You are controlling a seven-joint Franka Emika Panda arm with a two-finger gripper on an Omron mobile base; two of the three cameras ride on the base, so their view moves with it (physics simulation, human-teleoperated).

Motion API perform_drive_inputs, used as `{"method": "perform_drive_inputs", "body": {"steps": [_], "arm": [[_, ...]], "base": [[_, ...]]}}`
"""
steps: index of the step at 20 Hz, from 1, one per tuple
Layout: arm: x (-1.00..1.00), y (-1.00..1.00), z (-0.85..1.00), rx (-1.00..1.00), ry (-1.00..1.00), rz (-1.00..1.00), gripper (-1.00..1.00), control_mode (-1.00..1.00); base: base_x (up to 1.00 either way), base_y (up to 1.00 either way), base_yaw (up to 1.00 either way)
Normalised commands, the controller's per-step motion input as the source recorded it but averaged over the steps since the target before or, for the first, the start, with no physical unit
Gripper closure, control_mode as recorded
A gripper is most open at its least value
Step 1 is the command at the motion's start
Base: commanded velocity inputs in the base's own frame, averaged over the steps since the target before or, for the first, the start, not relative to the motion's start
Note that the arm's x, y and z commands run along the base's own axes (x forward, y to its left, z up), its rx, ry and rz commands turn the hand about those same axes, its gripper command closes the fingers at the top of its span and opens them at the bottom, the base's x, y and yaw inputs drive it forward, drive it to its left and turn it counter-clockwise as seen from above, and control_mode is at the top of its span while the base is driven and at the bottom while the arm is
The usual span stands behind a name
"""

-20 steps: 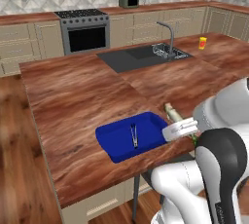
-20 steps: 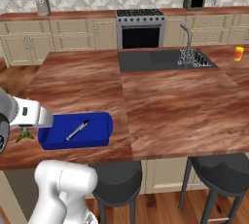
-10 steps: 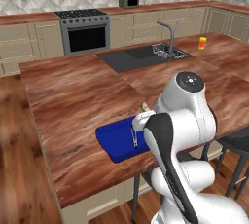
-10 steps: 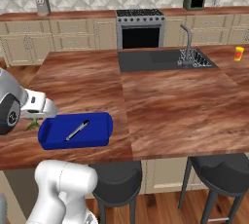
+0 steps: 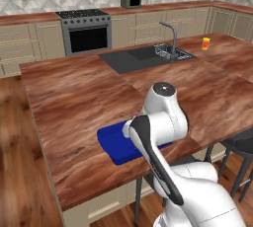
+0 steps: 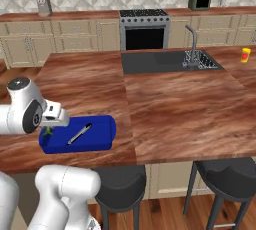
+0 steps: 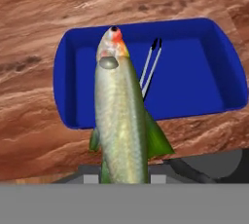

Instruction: Gather the lemon wedge and cucumber from the fridge and place them on a tray on the dining counter. Then gather the fish and steak from the fridge and place them on the other tray.

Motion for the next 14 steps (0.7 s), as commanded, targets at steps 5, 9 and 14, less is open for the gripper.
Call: {"method": "perform_drive_inputs", "body": {"steps": [5, 9, 14], "arm": [[0.55, 0.3, -0.29, -0.02, 0.03, 0.0, 1.0, -1.0], [0.52, 0.27, -0.44, -0.05, 0.05, 0.0, 1.0, -1.0], [0.4, 0.22, -0.58, -0.04, 0.07, 0.0, 1.0, -1.0]], "base": [[0.0, 0.0, 0.0], [0.0, 0.0, 0.0], [0.0, 0.0, 0.0]]}}
